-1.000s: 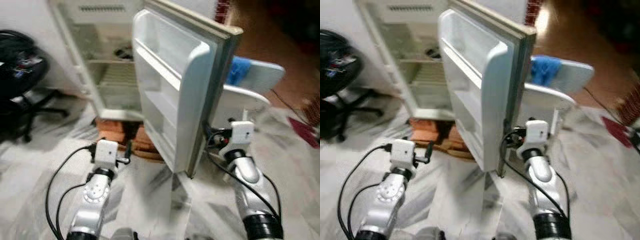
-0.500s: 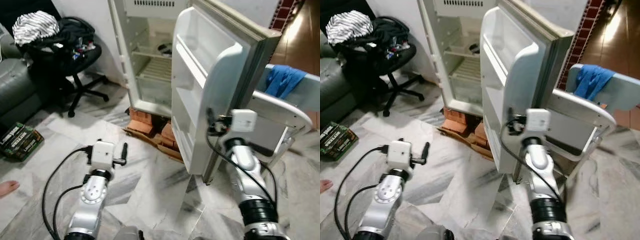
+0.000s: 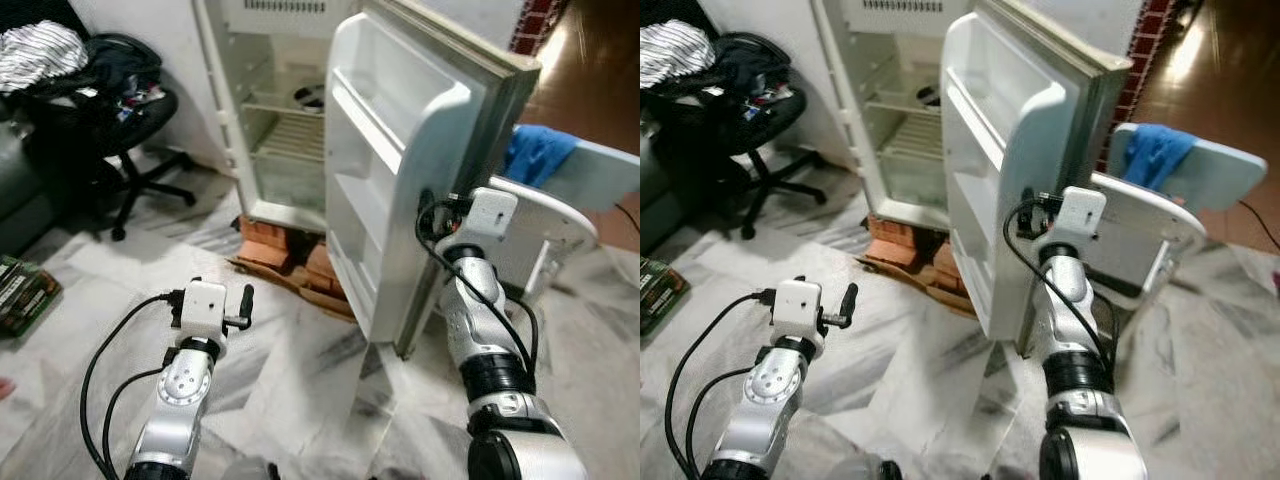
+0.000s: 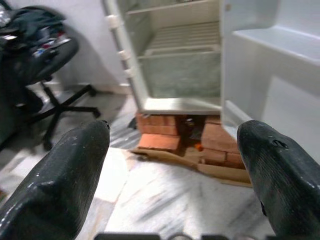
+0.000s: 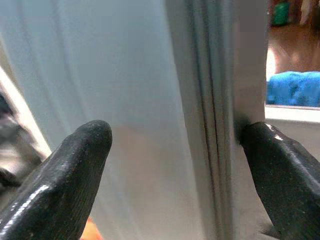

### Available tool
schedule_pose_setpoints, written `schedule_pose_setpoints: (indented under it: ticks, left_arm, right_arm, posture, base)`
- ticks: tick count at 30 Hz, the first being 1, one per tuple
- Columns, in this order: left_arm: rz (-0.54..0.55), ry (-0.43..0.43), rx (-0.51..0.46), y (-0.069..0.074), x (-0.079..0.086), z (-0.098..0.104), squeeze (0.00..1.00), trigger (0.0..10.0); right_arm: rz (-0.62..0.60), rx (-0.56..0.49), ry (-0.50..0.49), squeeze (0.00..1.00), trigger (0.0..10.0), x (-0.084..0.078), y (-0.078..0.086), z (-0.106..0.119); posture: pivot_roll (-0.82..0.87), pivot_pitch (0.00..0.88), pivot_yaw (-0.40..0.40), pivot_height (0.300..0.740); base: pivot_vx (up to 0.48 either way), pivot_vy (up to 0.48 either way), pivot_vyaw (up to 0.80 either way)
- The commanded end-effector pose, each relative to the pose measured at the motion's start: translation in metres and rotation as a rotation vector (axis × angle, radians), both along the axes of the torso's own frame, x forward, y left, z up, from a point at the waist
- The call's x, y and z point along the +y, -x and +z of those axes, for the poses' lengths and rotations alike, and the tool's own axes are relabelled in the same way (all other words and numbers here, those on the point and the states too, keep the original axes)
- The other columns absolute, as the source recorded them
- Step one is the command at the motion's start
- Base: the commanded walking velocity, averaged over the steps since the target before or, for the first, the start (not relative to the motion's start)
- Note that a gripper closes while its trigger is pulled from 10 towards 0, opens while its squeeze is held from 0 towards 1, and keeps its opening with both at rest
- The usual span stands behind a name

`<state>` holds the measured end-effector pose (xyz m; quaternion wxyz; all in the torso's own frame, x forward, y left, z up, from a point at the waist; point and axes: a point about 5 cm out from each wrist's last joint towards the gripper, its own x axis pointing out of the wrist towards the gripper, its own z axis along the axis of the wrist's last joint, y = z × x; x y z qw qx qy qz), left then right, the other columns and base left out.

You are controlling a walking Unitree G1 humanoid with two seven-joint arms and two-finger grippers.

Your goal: Restocking fridge

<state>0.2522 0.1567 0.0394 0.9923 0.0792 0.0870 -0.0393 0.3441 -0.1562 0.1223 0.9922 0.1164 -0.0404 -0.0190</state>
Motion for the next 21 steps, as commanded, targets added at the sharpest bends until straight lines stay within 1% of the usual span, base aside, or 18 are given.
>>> schedule_pose_setpoints:
  ticks: [1, 2, 3, 4, 5, 6, 7, 9, 10, 11, 13, 15, 16, 17, 18, 19, 20, 21]
  left_arm:
    - [-0.006, -0.013, 0.001, -0.002, -0.001, 0.001, 0.00, 10.0]
    - [-0.006, -0.013, 0.001, -0.002, -0.001, 0.001, 0.00, 10.0]
    - [-0.003, -0.013, 0.001, -0.001, 0.000, 0.001, 0.00, 10.0]
    - [-0.002, -0.012, 0.001, -0.001, 0.000, 0.001, 0.00, 10.0]
    - [0.000, -0.012, 0.003, 0.000, 0.001, 0.000, 0.00, 10.0]
    - [0.005, -0.011, 0.007, 0.001, 0.002, -0.001, 0.00, 10.0]
    - [0.006, -0.011, 0.008, 0.001, 0.002, -0.001, 0.00, 10.0]
    - [0.006, -0.010, 0.009, 0.001, 0.002, -0.001, 0.00, 10.0]
    - [0.004, -0.011, 0.010, 0.001, 0.002, -0.001, 0.00, 10.0]
    - [0.000, -0.011, 0.011, 0.001, 0.001, -0.002, 0.00, 10.0]
    - [-0.006, -0.012, 0.012, 0.001, 0.000, -0.001, 0.00, 10.0]
    - [-0.009, -0.013, 0.011, 0.000, 0.000, -0.001, 0.00, 10.0]
    - [-0.010, -0.014, 0.012, 0.000, 0.001, -0.001, 0.00, 10.0]
    - [-0.010, -0.014, 0.012, 0.000, 0.001, -0.001, 0.00, 10.0]
    - [-0.010, -0.014, 0.012, 0.000, 0.001, -0.001, 0.00, 10.0]
    - [-0.011, -0.015, 0.012, 0.000, 0.001, -0.001, 0.00, 10.0]
    - [-0.011, -0.016, 0.012, 0.000, 0.001, -0.001, 0.00, 10.0]
    - [-0.012, -0.016, 0.013, 0.000, 0.002, -0.001, 0.00, 10.0]
  right_arm:
    - [0.239, -0.148, -0.047, 0.00, 10.0, 0.037, -0.007, 0.036]
    - [0.280, -0.160, -0.058, 0.00, 10.0, 0.041, -0.006, 0.038]
    - [0.541, -0.174, -0.213, 0.00, 10.0, 0.061, 0.009, 0.045]
    - [0.633, -0.184, -0.261, 0.00, 10.0, 0.067, 0.017, 0.048]
    - [0.747, -0.198, -0.274, 0.00, 10.0, 0.071, 0.029, 0.050]
    - [0.888, -0.196, -0.274, 0.00, 10.0, 0.073, 0.049, 0.048]
    - [0.948, -0.183, -0.276, 0.00, 10.0, 0.073, 0.058, 0.045]
    - [1.008, -0.163, -0.273, 0.00, 10.0, 0.072, 0.067, 0.041]
    - [1.034, -0.145, -0.264, 0.00, 10.0, 0.071, 0.071, 0.036]
    - [1.053, -0.100, -0.254, 0.00, 10.0, 0.067, 0.077, 0.026]
    - [1.048, -0.036, -0.194, 0.00, 10.0, 0.061, 0.083, 0.009]
    - [1.041, -0.001, -0.155, 0.00, 10.0, 0.056, 0.085, -0.001]
    - [1.019, 0.064, -0.082, 0.00, 10.0, 0.049, 0.088, -0.014]
    - [1.019, 0.064, -0.082, 0.00, 10.0, 0.049, 0.088, -0.014]
    - [0.984, 0.134, -0.006, 0.00, 10.0, 0.041, 0.089, -0.025]
    - [0.937, 0.182, 0.058, 0.00, 10.0, 0.034, 0.087, -0.034]
    - [0.846, 0.258, 0.182, 0.00, 10.0, 0.021, 0.081, -0.046]
    - [0.806, 0.286, 0.240, 0.00, 10.0, 0.015, 0.078, -0.051]
  posture:
    - [-0.01, 0.000, 0.040, 0.740]
    - [-0.01, 0.000, 0.039, 0.740]
    - [0.00, 0.000, 0.036, 0.740]
    - [0.00, 0.000, 0.034, 0.740]
    - [0.00, 0.000, 0.034, 0.740]
    - [-0.01, 0.000, 0.032, 0.740]
    - [-0.01, 0.000, 0.031, 0.740]
    - [-0.01, 0.000, 0.032, 0.740]
    - [-0.01, 0.000, 0.034, 0.740]
    - [-0.02, 0.000, 0.036, 0.740]
    - [-0.02, 0.000, 0.040, 0.740]
    - [-0.02, 0.000, 0.043, 0.740]
    - [-0.02, 0.000, 0.046, 0.740]
    - [-0.02, 0.000, 0.046, 0.740]
    - [-0.02, 0.000, 0.047, 0.740]
    - [-0.02, 0.000, 0.047, 0.740]
    - [-0.02, 0.000, 0.047, 0.740]
    - [-0.02, 0.000, 0.047, 0.740]
  base:
    - [0.000, 0.000, 0.00]
    - [0.000, 0.000, 0.00]
    - [0.000, 0.000, 0.00]
    - [0.000, 0.000, 0.00]
    - [0.000, 0.000, 0.00]
    - [0.000, 0.000, 0.00]
    - [0.000, 0.000, 0.00]
    - [0.000, 0.000, 0.00]
    - [0.000, 0.000, 0.00]
    - [0.000, 0.000, 0.00]
    - [0.000, 0.000, 0.00]
    - [0.000, 0.000, 0.00]
    - [0.000, 0.000, 0.00]
    - [0.000, 0.000, 0.00]
    - [0.000, 0.000, 0.00]
    - [0.000, 0.000, 0.00]
    - [0.000, 0.000, 0.00]
    - [0.000, 0.000, 0.00]
